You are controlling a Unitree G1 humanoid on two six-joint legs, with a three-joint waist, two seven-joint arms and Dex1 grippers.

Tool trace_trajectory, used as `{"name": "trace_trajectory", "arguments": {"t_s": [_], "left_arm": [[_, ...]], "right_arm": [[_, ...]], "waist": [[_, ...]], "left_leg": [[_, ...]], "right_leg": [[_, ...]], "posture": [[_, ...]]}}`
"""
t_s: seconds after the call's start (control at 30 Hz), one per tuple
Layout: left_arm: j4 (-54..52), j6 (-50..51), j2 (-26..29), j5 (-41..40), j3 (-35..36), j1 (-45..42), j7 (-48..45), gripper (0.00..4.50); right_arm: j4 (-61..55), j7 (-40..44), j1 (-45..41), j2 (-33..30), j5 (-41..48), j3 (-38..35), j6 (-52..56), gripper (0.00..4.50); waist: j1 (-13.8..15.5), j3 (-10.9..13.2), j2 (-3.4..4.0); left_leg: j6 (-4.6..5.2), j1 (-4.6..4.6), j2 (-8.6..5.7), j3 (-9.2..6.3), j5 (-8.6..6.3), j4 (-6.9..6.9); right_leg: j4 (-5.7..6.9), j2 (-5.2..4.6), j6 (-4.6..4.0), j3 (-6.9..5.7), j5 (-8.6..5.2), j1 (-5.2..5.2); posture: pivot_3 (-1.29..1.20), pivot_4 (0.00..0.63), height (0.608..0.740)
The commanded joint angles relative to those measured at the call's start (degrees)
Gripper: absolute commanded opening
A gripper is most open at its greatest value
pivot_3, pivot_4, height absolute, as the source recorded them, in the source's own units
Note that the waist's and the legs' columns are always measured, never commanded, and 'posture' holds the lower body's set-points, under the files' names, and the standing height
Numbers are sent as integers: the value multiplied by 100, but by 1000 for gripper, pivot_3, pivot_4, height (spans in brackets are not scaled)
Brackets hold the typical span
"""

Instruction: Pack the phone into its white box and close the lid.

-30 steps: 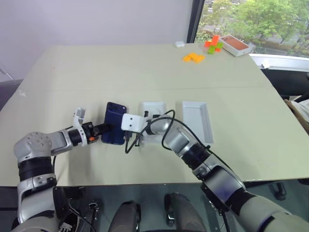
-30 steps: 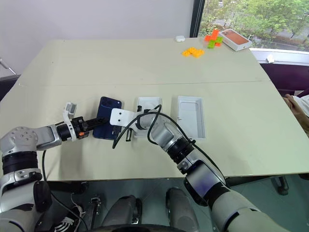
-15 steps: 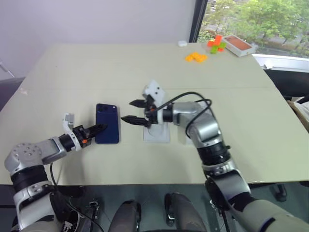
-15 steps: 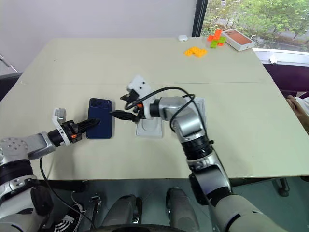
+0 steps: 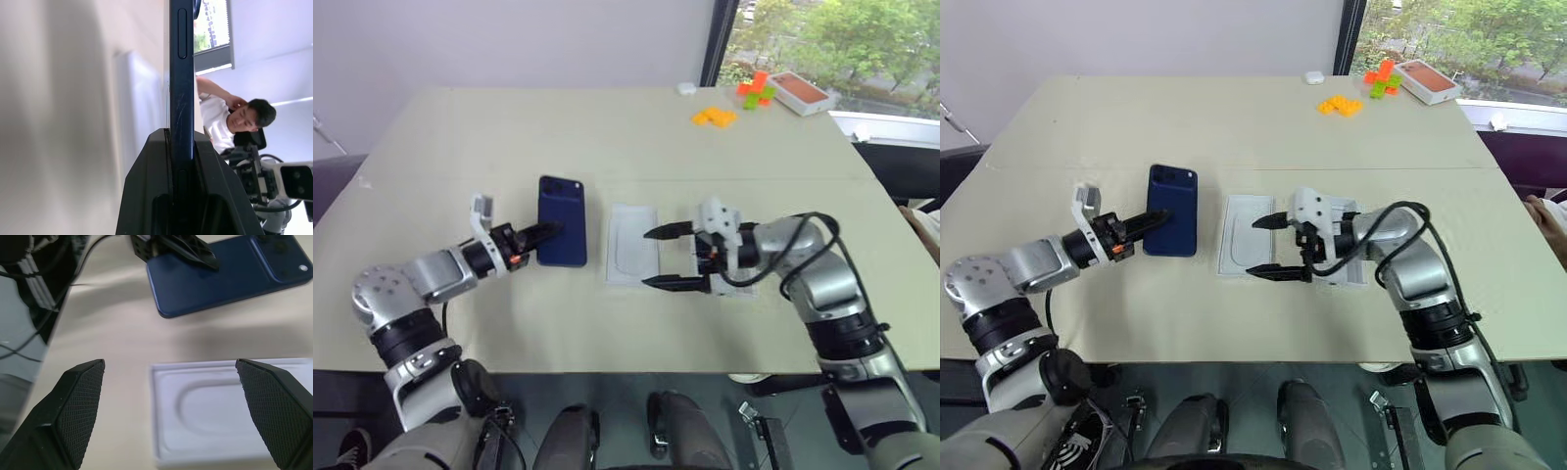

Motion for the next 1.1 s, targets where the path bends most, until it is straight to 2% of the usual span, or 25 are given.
{"name": "trace_trajectory", "arguments": {"t_s": [0.03,0.13,0.4,0.57,0.8,0.87,0.9,1.1], "left_arm": [[-85,38,-381,0,-59,-356,396,0],[45,-125,-779,124,-153,-518,677,0],[-42,-205,-1506,250,-379,-317,1096,0],[-65,-554,-1535,387,-544,-313,1220,0],[-97,-477,-1655,365,-652,-208,1292,0],[-76,-455,-1720,333,-600,-225,1350,983],[-48,-458,-1749,303,-550,-241,1361,1306],[-157,-407,-1513,433,-769,-263,1303,4199]], "right_arm": [[587,-205,44,-108,-114,-425,-1022,4477],[968,-279,93,-213,-182,-541,-1543,4477],[1218,-389,200,-433,-181,-599,-1801,4477],[1241,-531,175,-415,-195,-556,-1773,4477],[1349,-636,84,-392,-257,-507,-1799,4477],[1366,-662,63,-377,-283,-475,-1811,4500],[1365,-677,57,-366,-291,-459,-1805,4500],[1437,-834,-49,-275,-344,-419,-1765,4500]], "waist": [[2,3,-4],[-6,7,-10],[-15,8,-8],[-16,9,-9],[-4,9,-9],[-4,9,-9],[-3,9,-9],[-18,9,-9]], "left_leg": [[0,-1,-2,1,0,0],[-1,-4,-2,1,1,2],[-11,0,4,5,7,-1],[-15,2,3,4,9,1],[-16,-1,1,4,10,1],[-16,-1,1,4,10,1],[-16,0,1,4,10,1],[-19,7,1,3,11,2]], "right_leg": [[-1,-2,1,0,1,-1],[-1,-1,3,0,2,-4],[3,7,3,2,2,-5],[7,6,1,2,3,-4],[4,6,1,2,3,-4],[4,6,1,2,3,-4],[4,6,2,2,3,-4],[9,6,1,2,3,1]], "posture": [[0,150,740],[0,150,740],[0,150,740],[0,150,740],[0,150,740],[0,150,740],[0,150,740],[0,150,740]]}}
